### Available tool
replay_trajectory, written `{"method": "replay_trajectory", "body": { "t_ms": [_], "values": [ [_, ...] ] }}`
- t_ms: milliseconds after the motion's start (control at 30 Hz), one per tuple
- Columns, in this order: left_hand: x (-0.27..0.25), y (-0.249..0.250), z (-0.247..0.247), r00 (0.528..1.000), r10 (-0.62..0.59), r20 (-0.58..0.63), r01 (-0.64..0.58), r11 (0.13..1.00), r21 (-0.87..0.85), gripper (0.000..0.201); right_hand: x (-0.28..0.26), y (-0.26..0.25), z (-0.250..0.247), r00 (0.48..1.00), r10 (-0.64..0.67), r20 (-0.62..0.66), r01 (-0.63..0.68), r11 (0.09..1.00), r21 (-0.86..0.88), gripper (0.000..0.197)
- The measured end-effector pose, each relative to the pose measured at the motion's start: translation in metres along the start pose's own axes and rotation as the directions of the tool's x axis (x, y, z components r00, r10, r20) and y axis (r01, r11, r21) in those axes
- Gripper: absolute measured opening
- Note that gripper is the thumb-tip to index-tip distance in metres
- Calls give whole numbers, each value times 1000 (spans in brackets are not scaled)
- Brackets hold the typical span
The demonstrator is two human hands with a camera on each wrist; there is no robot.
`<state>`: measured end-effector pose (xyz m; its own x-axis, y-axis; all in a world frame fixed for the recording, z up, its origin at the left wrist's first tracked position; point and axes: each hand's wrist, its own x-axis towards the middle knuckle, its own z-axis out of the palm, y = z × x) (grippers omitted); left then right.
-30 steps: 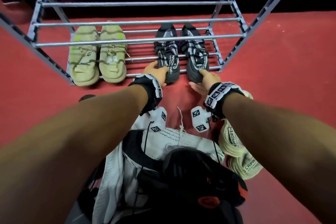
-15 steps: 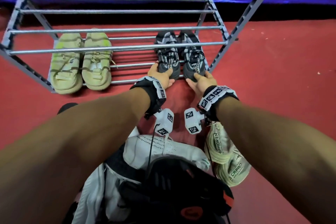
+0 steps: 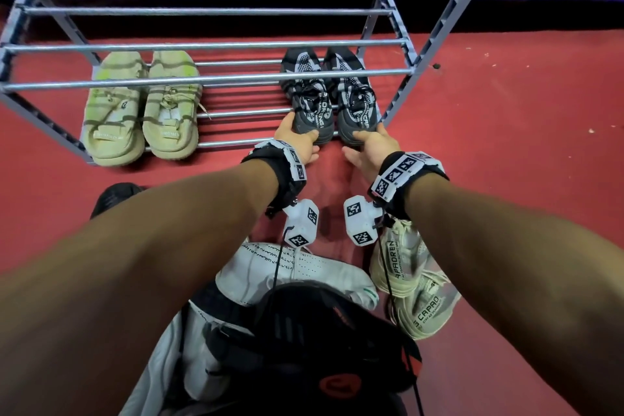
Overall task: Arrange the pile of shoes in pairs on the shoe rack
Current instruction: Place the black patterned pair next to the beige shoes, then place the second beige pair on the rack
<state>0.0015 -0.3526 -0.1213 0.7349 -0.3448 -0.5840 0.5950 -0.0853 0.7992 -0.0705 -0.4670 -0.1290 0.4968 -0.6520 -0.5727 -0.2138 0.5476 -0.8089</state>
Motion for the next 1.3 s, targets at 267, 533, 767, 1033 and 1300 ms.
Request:
{"method": "replay_trajectory", "body": {
  "t_ms": [267, 533, 767, 1033, 1300],
  "values": [
    [6, 2, -8, 994, 80, -71, -73, 993, 93, 66, -16, -7, 7, 995, 92, 49, -86, 990, -111, 54],
    [-4, 1, -29, 1000, 6, -11, -2, 946, 323, 51, -30, -20, 8, 993, 117, -32, -121, 931, -344, 40],
    [-22, -17, -26, 990, -88, 109, 29, 890, 454, 12, -48, -51, -5, 1000, 12, -18, -20, 814, -581, 30],
    [-60, -36, 22, 953, -111, 282, -48, 864, 502, 5, -73, -51, -73, 1000, 11, -6, -11, 574, -819, 42],
    [-68, -74, 44, 887, -290, 358, -69, 684, 726, 19, -85, -35, -129, 993, -4, -116, -101, 471, -876, 38]
  ]
}}
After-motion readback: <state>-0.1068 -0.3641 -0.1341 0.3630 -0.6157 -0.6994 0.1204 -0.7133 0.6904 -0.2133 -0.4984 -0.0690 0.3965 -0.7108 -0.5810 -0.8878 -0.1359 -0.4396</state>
